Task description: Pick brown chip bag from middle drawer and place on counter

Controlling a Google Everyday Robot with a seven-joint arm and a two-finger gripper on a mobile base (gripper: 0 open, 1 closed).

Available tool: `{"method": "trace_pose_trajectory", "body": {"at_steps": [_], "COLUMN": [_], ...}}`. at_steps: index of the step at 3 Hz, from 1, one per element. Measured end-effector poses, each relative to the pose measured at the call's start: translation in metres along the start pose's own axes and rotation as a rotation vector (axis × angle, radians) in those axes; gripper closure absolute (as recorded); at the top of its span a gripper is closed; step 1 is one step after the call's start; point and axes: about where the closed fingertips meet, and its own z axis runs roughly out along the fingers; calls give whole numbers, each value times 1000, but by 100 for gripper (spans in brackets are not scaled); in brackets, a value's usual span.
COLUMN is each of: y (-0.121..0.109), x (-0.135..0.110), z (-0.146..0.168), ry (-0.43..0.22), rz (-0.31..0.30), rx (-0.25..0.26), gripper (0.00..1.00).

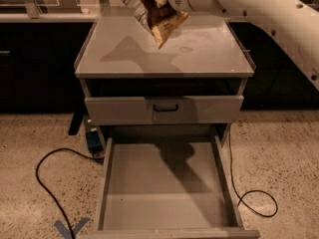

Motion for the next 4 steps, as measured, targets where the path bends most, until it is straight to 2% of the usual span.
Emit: {"method": "trace_pose_trajectory", "body": {"at_steps": [1,2,3,4], "y": [-26,-48,-58,-61], "x": [13,47,94,136], "z": [25,37,44,47], "ry": [42,113,184,227], "rz": [21,75,141,200], "rx": [91,159,182,176], "gripper": [100,100,100,100]}}
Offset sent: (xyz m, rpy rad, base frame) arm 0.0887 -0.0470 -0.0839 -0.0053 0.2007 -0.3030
